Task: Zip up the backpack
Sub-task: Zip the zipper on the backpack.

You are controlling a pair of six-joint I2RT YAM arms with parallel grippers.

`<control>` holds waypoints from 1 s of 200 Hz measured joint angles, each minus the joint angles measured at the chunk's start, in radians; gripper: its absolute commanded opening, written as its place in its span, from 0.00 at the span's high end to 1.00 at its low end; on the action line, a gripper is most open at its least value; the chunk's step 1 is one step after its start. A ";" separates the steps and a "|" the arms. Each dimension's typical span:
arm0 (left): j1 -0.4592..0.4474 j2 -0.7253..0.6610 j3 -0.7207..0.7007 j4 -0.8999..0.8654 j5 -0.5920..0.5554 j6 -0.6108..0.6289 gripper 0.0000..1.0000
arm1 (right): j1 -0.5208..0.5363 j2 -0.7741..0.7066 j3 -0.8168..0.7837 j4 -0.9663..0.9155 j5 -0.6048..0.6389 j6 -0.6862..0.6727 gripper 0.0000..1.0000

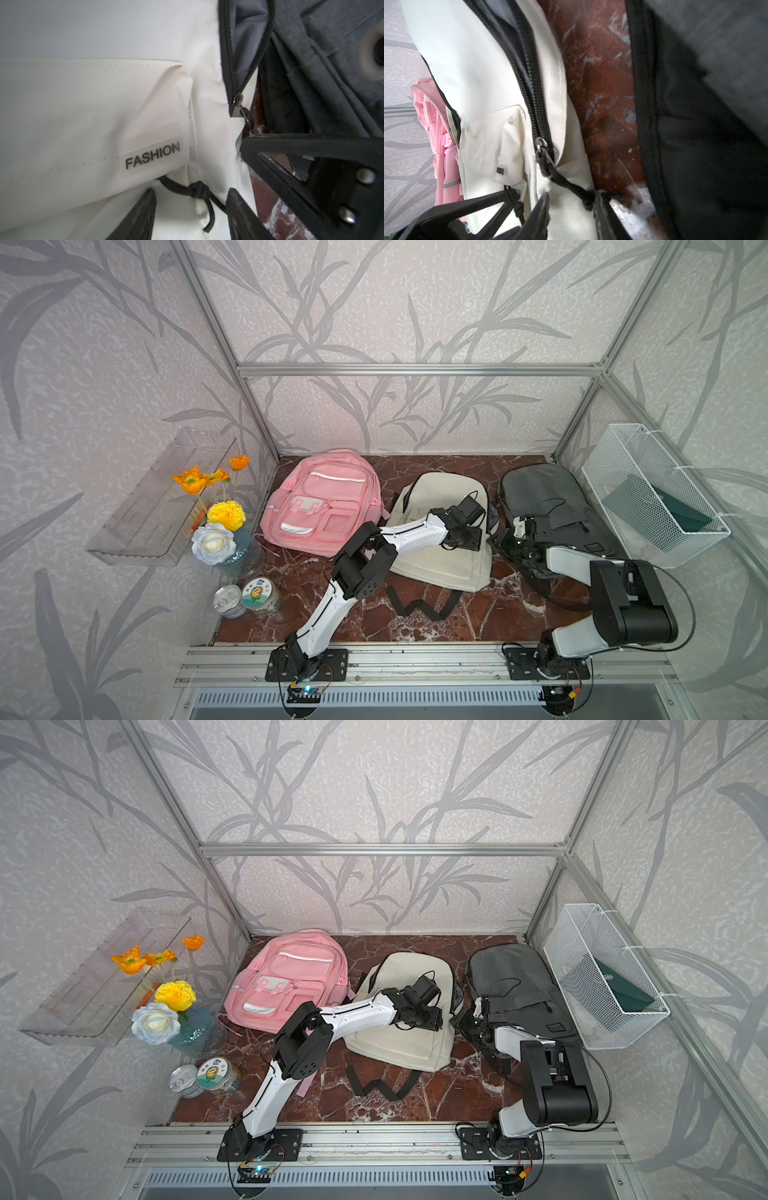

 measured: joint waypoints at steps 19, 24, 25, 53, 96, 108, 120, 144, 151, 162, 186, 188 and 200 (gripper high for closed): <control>0.000 0.021 0.034 -0.011 -0.007 0.001 0.53 | 0.000 -0.005 -0.005 -0.001 0.003 0.000 0.62; 0.000 0.024 0.037 -0.013 -0.011 0.001 0.54 | 0.001 -0.007 -0.007 -0.002 0.004 0.000 0.62; 0.000 0.024 0.038 -0.014 -0.011 0.000 0.55 | 0.001 -0.008 -0.008 -0.003 0.004 0.000 0.62; 0.000 0.044 0.066 -0.034 -0.022 0.003 0.63 | 0.014 -0.028 -0.019 -0.034 0.021 -0.004 0.62; 0.006 0.053 0.074 -0.036 -0.026 0.000 0.77 | 0.060 -0.180 -0.018 -0.137 0.090 -0.037 0.62; 0.009 0.053 0.074 -0.037 -0.026 0.002 0.80 | 0.062 -0.225 -0.016 -0.163 0.109 -0.049 0.62; 0.010 0.053 0.074 -0.036 -0.025 0.002 0.83 | 0.062 -0.255 -0.012 -0.182 0.127 -0.059 0.62; 0.011 0.053 0.060 -0.019 -0.020 -0.004 0.89 | 0.064 -0.266 -0.010 -0.202 0.145 -0.071 0.62; 0.011 0.053 0.054 -0.011 -0.018 -0.008 0.91 | 0.066 -0.263 -0.010 -0.205 0.145 -0.072 0.62; 0.011 0.050 0.045 0.000 -0.013 -0.008 0.92 | 0.075 -0.256 -0.010 -0.204 0.145 -0.072 0.62; 0.011 0.035 0.025 0.018 0.005 -0.017 0.95 | 0.128 -0.248 -0.008 -0.198 0.126 -0.072 0.62; 0.012 0.035 0.024 0.018 0.006 -0.018 0.95 | 0.133 -0.248 -0.008 -0.196 0.124 -0.072 0.62; 0.013 0.023 0.008 0.026 0.015 -0.018 0.95 | 0.152 -0.248 -0.008 -0.182 0.110 -0.068 0.64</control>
